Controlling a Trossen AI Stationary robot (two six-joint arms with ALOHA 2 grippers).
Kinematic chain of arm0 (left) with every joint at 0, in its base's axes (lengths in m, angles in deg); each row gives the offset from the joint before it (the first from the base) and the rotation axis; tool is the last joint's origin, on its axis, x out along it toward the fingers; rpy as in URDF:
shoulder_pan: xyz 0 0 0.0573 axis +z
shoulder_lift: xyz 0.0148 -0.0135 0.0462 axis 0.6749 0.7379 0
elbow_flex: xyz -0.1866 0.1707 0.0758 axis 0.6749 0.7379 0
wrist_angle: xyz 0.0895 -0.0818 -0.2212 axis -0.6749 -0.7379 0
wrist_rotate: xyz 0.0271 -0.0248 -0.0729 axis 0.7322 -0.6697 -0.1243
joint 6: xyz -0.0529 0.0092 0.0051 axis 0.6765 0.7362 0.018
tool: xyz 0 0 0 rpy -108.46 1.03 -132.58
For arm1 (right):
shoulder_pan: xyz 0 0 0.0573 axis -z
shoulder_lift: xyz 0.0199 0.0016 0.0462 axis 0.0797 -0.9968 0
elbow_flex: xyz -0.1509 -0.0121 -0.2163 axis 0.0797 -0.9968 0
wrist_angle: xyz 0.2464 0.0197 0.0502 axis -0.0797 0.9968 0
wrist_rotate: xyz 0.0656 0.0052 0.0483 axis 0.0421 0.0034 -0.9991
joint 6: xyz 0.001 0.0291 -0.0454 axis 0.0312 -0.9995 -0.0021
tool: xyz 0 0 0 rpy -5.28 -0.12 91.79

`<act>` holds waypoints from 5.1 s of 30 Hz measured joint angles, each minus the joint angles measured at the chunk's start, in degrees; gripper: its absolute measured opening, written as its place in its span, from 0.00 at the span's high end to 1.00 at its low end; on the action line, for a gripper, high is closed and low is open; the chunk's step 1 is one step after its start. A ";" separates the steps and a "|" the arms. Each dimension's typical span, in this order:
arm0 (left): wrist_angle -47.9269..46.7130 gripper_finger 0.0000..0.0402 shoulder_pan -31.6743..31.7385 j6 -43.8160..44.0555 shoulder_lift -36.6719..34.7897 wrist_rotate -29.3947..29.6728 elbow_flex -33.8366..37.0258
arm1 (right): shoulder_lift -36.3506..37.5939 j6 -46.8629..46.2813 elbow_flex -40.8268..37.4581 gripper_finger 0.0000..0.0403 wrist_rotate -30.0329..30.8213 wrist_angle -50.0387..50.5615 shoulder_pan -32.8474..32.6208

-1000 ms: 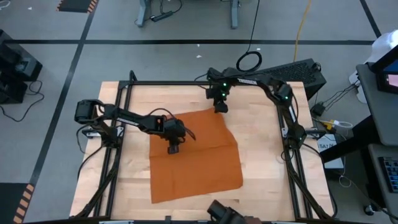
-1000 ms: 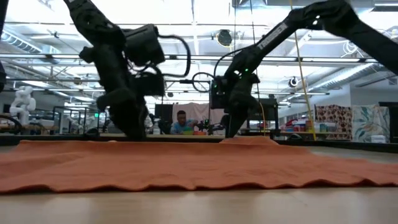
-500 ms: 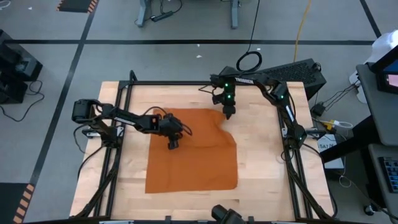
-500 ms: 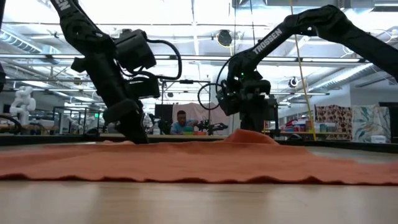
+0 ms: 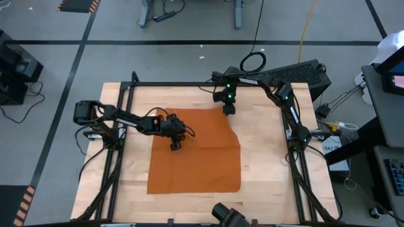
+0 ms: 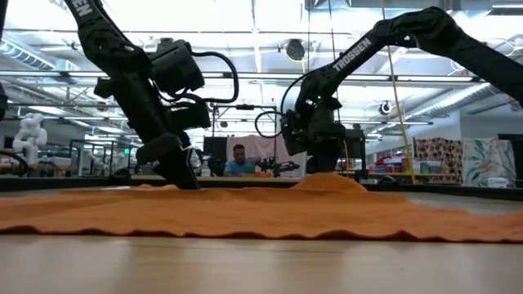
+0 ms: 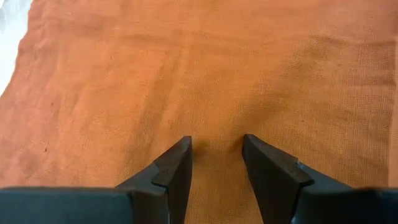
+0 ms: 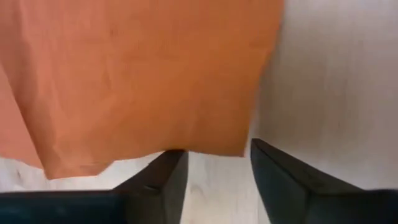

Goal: Roll towel
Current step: Roll the brown towel

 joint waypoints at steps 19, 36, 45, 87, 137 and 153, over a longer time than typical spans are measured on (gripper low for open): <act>-0.16 0.62 0.10 -0.99 0.00 -0.40 0.00 | 8.17 0.89 -12.10 0.57 -5.91 -0.92 -0.08; 0.14 0.62 0.11 -1.07 0.00 -0.44 0.00 | 10.10 -0.19 -13.27 0.53 6.03 -14.50 3.09; 0.26 0.62 0.11 -1.03 0.02 -0.42 0.02 | 7.98 10.68 -13.22 0.46 0.51 -14.98 1.66; 1.24 0.62 0.33 -1.06 0.20 5.93 0.16 | 24.00 -41.92 -37.96 0.82 9.68 -18.20 -15.20; -4.22 0.62 -1.17 -1.10 -1.64 3.71 0.01 | 27.91 -47.52 -28.37 0.82 45.11 -27.91 -32.81; -5.12 0.62 -0.86 0.32 -13.75 6.91 0.31 | 26.74 -30.85 -33.75 0.67 22.05 -51.31 -12.94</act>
